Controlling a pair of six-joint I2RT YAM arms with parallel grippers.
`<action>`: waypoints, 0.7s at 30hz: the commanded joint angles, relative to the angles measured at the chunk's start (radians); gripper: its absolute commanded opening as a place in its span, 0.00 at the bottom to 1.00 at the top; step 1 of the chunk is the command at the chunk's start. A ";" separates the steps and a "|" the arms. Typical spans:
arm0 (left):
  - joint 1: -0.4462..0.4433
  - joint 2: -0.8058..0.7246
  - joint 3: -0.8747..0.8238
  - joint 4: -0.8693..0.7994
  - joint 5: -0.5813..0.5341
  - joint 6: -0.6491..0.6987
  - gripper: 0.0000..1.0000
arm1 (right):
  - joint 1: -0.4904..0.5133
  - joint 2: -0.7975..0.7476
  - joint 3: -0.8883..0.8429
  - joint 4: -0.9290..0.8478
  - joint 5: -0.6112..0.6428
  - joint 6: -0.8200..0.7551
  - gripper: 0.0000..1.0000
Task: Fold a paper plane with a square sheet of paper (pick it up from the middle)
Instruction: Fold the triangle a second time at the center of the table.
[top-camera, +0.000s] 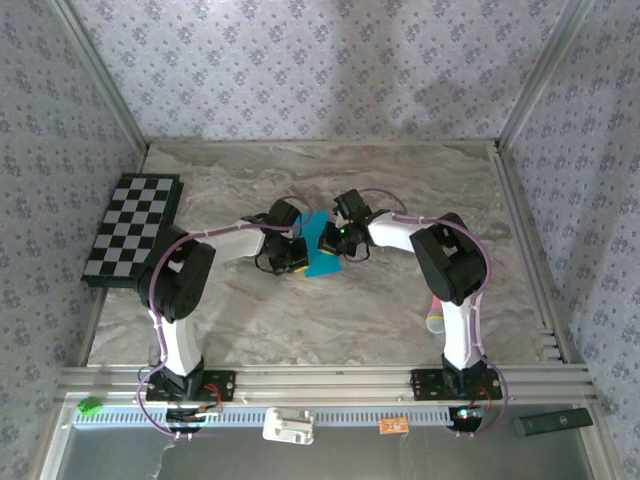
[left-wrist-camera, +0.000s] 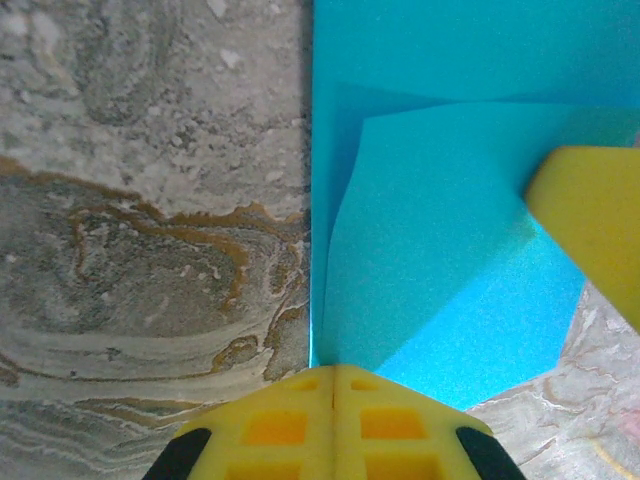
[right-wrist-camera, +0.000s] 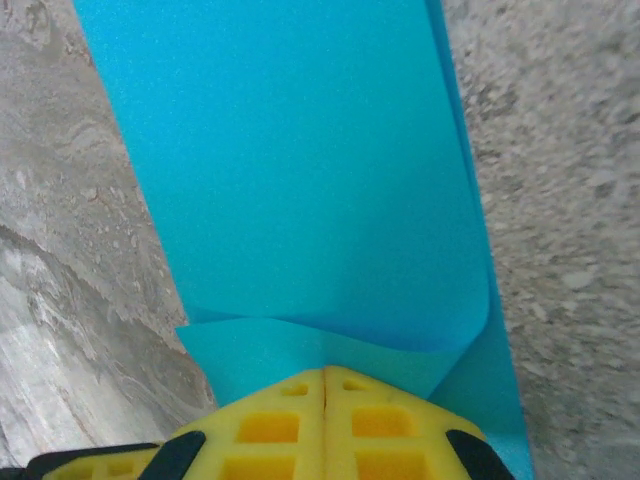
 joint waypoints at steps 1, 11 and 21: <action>0.011 0.011 -0.017 -0.065 -0.047 0.010 0.00 | -0.015 -0.060 -0.036 -0.001 -0.037 -0.126 0.04; 0.020 0.012 -0.017 -0.065 -0.048 0.024 0.00 | 0.048 -0.049 -0.070 0.009 -0.059 -0.134 0.03; 0.021 0.010 -0.016 -0.061 -0.038 0.034 0.00 | 0.061 -0.001 -0.009 0.008 -0.079 -0.169 0.03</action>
